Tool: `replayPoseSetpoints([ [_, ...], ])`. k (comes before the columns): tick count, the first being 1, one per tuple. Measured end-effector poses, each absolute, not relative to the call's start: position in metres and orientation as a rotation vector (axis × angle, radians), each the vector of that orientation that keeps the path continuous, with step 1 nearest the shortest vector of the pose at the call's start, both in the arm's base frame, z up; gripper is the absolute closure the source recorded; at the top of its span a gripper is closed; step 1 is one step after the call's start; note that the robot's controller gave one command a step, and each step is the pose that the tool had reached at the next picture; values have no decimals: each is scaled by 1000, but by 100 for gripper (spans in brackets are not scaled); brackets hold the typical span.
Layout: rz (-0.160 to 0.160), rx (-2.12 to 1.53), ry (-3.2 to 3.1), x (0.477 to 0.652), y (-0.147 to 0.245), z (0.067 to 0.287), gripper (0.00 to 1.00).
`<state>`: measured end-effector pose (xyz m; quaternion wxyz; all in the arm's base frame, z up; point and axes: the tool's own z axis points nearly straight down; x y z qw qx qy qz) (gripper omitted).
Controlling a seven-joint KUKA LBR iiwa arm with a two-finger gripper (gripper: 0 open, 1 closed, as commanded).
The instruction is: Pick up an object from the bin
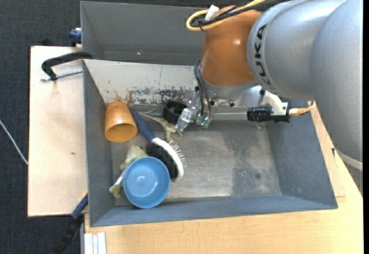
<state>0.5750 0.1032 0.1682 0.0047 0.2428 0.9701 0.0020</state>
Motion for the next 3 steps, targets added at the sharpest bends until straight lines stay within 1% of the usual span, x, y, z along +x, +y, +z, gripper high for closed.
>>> replayPoseSetpoints([
  [1,3,762,3043,574,103,166,0],
  [2,7,540,3089,536,167,134,0],
  [3,9,622,3070,512,150,75,0],
])
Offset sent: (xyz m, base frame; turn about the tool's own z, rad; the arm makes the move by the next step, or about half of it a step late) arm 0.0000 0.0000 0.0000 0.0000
